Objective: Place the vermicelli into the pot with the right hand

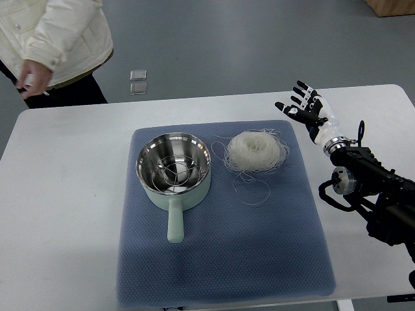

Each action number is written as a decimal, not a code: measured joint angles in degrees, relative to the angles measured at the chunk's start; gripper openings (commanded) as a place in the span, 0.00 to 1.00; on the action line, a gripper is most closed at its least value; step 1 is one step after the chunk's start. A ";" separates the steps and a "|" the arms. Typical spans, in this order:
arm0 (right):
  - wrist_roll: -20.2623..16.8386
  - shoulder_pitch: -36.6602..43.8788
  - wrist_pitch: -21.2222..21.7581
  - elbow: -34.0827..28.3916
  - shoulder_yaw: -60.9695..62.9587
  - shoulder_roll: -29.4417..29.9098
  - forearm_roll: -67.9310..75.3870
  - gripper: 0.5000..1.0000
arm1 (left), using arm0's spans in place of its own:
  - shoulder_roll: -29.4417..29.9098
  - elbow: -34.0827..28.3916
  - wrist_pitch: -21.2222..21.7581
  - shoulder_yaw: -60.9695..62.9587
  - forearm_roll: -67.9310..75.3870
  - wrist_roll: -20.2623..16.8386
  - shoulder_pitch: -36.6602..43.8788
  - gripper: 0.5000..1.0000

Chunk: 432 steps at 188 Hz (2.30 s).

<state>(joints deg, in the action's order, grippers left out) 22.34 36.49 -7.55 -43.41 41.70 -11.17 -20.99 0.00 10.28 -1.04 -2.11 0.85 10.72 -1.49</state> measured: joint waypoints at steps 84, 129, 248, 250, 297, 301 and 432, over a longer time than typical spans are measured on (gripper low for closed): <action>0.00 0.04 0.07 -0.09 -0.20 -0.07 -0.14 0.85 | 0.00 0.00 -0.02 -0.09 -0.03 0.00 0.00 1.00; 0.00 0.13 0.08 -0.10 -0.22 -0.14 -0.25 0.85 | 0.00 0.00 -0.02 -0.09 -0.08 0.00 0.00 1.00; -0.02 0.78 0.36 -0.47 -0.36 -0.35 -7.22 0.85 | 0.00 -0.09 -0.02 -0.09 -0.05 0.00 0.00 1.00; -0.02 0.80 0.41 -0.49 -0.37 -0.35 -7.32 0.85 | 0.00 -0.09 -0.02 -0.09 -0.05 0.00 0.00 1.00; -0.10 1.51 4.09 -0.71 -1.55 -0.91 -11.33 0.85 | 0.00 -0.03 -0.01 -0.09 -0.02 0.00 0.01 1.00; -0.10 1.73 4.34 -0.72 -1.70 -0.99 -11.95 0.85 | 0.00 -0.03 -0.01 -0.09 -0.02 0.00 0.01 1.00; 7.33 28.02 8.43 -1.13 -43.05 -9.79 -42.77 0.84 | 0.00 -0.27 -0.01 -0.11 -0.07 0.00 0.07 1.00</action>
<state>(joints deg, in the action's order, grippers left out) 29.66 64.51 0.88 -44.54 -1.35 -20.96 -63.76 0.00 10.02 -1.05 -2.22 0.78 10.72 -1.43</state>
